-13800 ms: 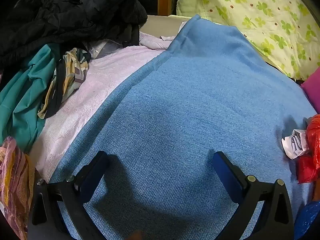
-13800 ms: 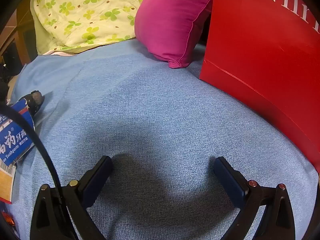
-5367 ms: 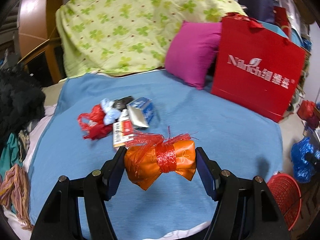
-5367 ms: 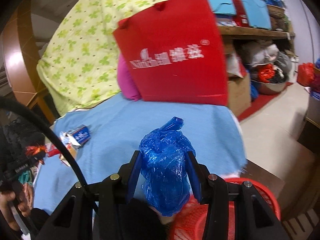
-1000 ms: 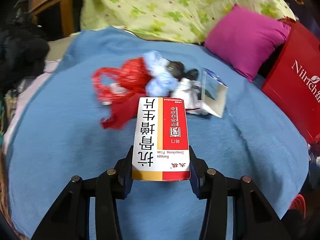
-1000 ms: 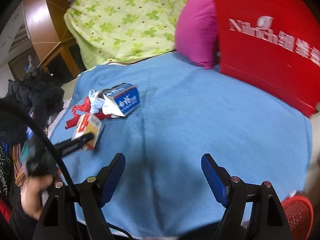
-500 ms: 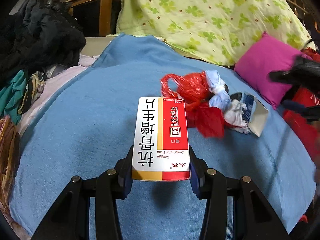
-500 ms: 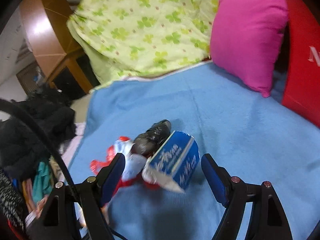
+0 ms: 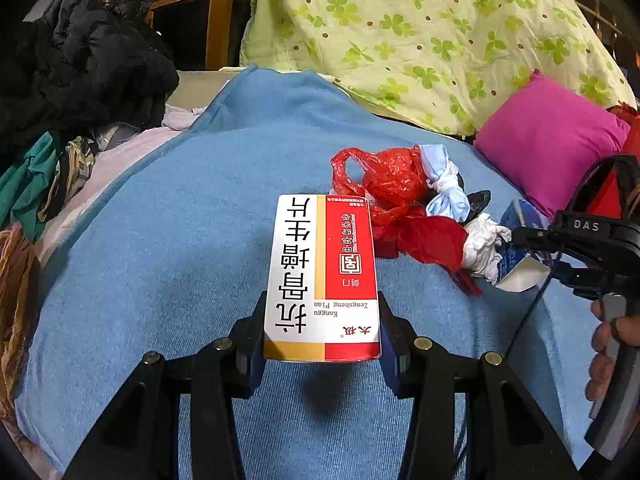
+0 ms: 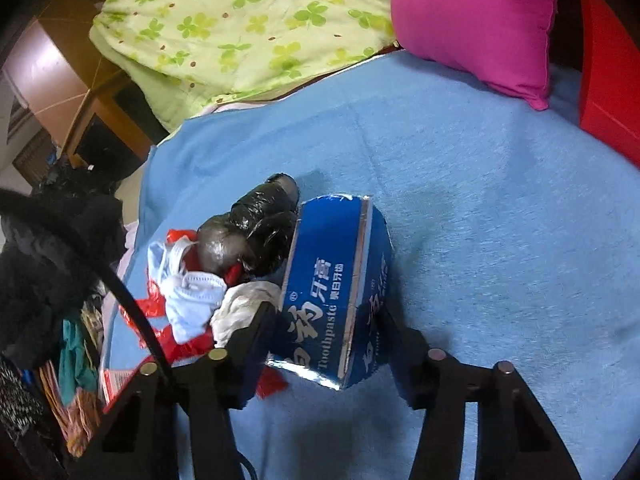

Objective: Collect trash
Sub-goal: 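Grasp the blue toothpaste box with the right gripper while the left holds the medicine box, then carry both boxes over the red mesh wastebasket, then open both grippers to drop the boxes into the wastebasket, then move both tools back toward the remaining red bags on the blanket, then grasp the crumpled white tissue with the right gripper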

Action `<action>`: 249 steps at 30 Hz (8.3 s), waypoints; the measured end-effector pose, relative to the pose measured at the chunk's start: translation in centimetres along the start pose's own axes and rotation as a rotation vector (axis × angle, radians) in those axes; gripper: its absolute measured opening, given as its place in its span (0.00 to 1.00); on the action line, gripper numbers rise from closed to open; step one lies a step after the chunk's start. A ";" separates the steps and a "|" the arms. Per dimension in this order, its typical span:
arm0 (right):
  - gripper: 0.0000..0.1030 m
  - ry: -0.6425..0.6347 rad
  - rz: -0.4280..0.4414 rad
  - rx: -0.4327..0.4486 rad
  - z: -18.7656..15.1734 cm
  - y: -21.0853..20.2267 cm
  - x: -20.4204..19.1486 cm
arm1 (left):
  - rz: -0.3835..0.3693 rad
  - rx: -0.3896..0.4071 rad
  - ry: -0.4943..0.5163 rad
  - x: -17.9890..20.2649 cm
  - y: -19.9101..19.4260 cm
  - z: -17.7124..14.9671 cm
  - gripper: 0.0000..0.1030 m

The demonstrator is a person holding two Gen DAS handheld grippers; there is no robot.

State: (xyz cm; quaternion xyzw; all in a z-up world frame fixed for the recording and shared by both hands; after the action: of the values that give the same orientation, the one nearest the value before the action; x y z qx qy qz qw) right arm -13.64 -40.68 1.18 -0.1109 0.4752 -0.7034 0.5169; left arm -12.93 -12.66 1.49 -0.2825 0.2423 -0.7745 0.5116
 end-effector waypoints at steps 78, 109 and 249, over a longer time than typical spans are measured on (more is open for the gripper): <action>0.39 0.177 -0.240 0.319 -19.8 -33.4 25.4 | -0.302 0.042 0.424 23.6 -16.5 -4.7 0.47; 0.75 0.453 -0.337 0.144 -30.5 -31.6 37.9 | -0.576 -0.139 0.693 40.0 -18.8 -16.1 0.47; 0.77 -0.265 0.019 0.049 -1.9 0.5 -4.7 | 0.150 0.005 -0.089 -3.5 1.2 2.0 0.76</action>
State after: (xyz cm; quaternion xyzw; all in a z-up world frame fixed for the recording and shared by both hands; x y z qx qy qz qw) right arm -12.46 -35.73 1.35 -0.1856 0.3865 -0.6889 0.5844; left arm -9.68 -10.04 1.50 -0.2965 0.2379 -0.7212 0.5791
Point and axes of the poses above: each gripper's, at about its wrist camera, not at the fingertips, and y roughly the way its jaws point, x to its right, z to its top, the point moved 4 cm from there along y, roughly the way its jaws point, and after that the axes turned 4 degrees about -z, right-handed, at the moved point
